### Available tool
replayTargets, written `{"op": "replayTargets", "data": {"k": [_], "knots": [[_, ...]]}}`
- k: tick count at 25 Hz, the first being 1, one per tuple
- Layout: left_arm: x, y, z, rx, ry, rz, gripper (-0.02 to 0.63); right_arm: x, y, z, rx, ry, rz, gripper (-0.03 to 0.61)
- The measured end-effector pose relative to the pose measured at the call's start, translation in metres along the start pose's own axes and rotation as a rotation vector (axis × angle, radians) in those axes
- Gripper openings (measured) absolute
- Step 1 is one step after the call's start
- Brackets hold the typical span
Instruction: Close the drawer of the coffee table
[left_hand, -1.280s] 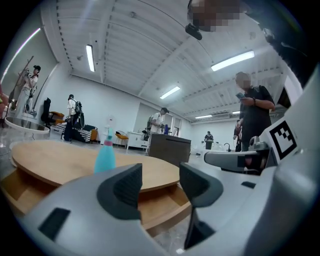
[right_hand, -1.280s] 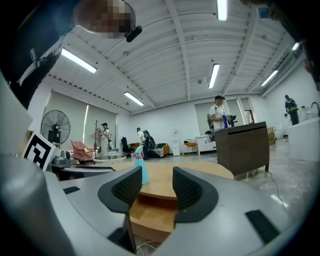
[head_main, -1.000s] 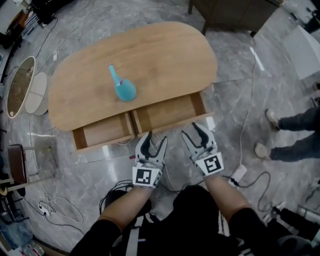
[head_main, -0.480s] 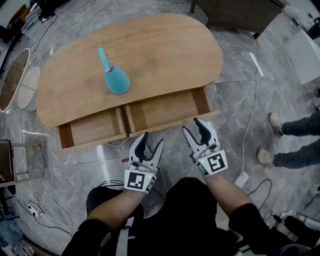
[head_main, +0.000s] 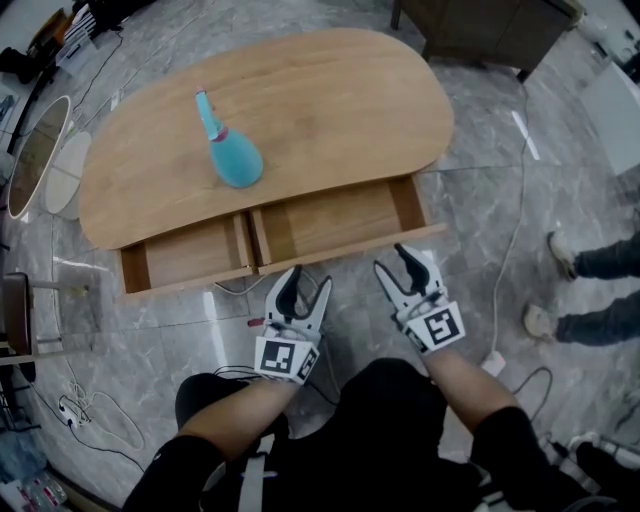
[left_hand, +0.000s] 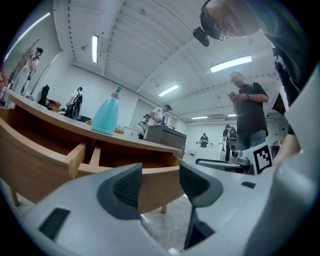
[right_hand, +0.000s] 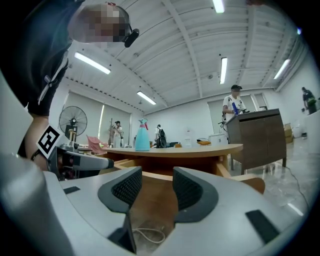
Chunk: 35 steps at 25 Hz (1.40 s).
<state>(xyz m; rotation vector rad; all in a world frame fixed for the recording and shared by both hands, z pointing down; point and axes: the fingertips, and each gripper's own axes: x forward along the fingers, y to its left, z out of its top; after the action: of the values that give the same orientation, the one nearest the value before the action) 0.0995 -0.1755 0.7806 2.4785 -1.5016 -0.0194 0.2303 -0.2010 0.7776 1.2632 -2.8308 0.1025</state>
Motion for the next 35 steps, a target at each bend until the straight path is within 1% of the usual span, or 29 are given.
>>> {"op": "replayTargets", "data": {"k": [4,7,10,13,20,22,25,28,31,33,35], "knots": [[-0.006,-0.007,-0.009,-0.016,0.032,-0.017,0.232,0.002,0.002,-0.009,-0.026,0.012,0.037,0.184],[-0.005,-0.013,-0.026,0.007,0.061,-0.037,0.232,0.001,0.003,-0.017,-0.029,0.022,0.047,0.184],[0.003,-0.005,-0.035,0.021,0.073,-0.030,0.232,0.005,0.007,-0.027,-0.026,0.026,0.056,0.184],[0.008,0.001,-0.035,0.021,0.073,-0.022,0.229,0.011,0.011,-0.030,-0.020,0.027,0.065,0.184],[0.016,-0.006,-0.033,0.019,0.055,-0.041,0.225,0.015,0.009,-0.027,-0.075,-0.006,0.059,0.183],[0.017,-0.006,-0.033,0.019,0.054,-0.045,0.224,0.015,0.007,-0.031,-0.066,0.000,0.052,0.184],[0.016,-0.007,-0.034,0.025,0.053,-0.054,0.222,0.012,0.000,-0.041,-0.023,0.024,0.022,0.184],[0.018,-0.007,-0.034,0.028,0.055,-0.059,0.217,0.014,-0.002,-0.039,-0.007,-0.003,0.004,0.184],[0.020,-0.006,-0.033,0.028,0.049,-0.062,0.215,0.014,-0.003,-0.039,-0.034,-0.004,0.016,0.181],[0.022,-0.003,-0.026,0.034,0.035,-0.058,0.215,0.017,-0.003,-0.036,-0.061,0.001,0.028,0.173],[0.027,0.002,-0.018,0.050,0.018,-0.051,0.215,0.025,-0.006,-0.030,-0.068,-0.006,0.029,0.173]]}}
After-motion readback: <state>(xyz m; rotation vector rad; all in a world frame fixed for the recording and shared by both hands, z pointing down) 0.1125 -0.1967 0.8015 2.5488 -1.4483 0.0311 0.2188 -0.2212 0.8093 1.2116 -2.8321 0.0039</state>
